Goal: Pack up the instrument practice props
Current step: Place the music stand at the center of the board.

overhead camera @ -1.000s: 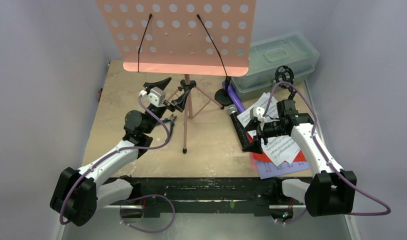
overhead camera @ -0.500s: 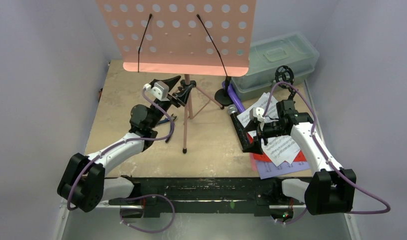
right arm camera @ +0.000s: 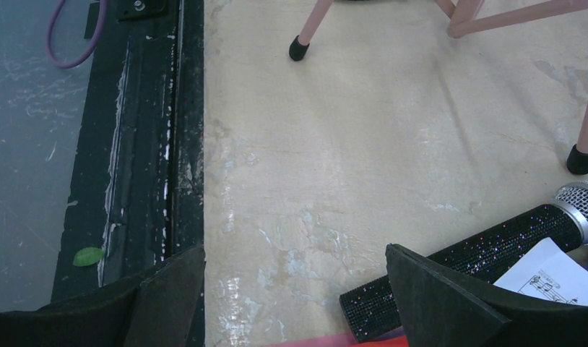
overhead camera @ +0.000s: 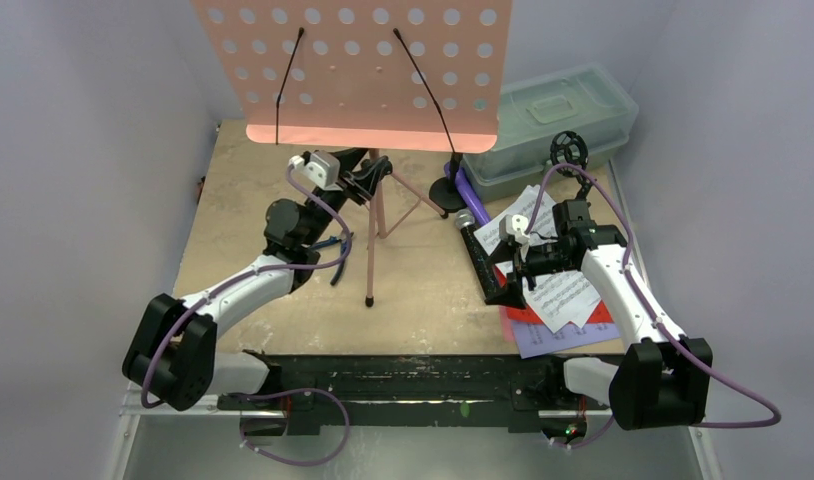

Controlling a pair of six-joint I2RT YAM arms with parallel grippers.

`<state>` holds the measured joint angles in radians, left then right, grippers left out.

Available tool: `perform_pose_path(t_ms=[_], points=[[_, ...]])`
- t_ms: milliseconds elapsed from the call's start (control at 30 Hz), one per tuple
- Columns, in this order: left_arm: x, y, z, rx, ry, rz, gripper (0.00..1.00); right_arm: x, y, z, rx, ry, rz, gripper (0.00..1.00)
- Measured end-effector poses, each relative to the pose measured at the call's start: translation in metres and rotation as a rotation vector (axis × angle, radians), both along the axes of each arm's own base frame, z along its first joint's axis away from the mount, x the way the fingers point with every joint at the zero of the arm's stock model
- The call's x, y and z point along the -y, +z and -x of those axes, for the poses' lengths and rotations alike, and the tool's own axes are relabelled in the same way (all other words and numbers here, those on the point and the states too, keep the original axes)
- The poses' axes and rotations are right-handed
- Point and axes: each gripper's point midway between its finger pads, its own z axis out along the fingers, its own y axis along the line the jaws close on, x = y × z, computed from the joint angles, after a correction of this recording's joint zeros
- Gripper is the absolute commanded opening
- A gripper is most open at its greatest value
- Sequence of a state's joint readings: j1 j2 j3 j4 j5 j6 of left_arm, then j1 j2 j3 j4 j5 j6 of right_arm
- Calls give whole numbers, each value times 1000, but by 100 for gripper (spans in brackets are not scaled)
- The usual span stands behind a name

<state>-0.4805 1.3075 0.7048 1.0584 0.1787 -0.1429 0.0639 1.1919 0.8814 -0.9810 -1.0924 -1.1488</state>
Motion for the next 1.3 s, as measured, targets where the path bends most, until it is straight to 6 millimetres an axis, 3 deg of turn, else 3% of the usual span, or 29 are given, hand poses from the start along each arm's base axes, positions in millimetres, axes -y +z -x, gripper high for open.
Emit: perform_pose_path(t_ms=[400,533,733,1000,1100,1267,1300], points=[[4,4,-6,-16,-9,6,0,0,0,0,4,4,1,99],[5,4,-8,-31,-8,5,0,0,0,1,6,6,1,99],[6,4,-9,-42,-9,0,26,0,0,1,8,9,2,99],[8,12,-11,-28,-17,4,36,0,-1,3,1,10,3,99],[10,13,-12,-26,-21,3,30,0,-1,3,-1,10,3,99],[11,12,-12,-26,-25,-2,0,0,-1,3,-1,11,3,99],[11,12,-12,-26,-26,-2,0,0,-1,3,-2,11,3,99]])
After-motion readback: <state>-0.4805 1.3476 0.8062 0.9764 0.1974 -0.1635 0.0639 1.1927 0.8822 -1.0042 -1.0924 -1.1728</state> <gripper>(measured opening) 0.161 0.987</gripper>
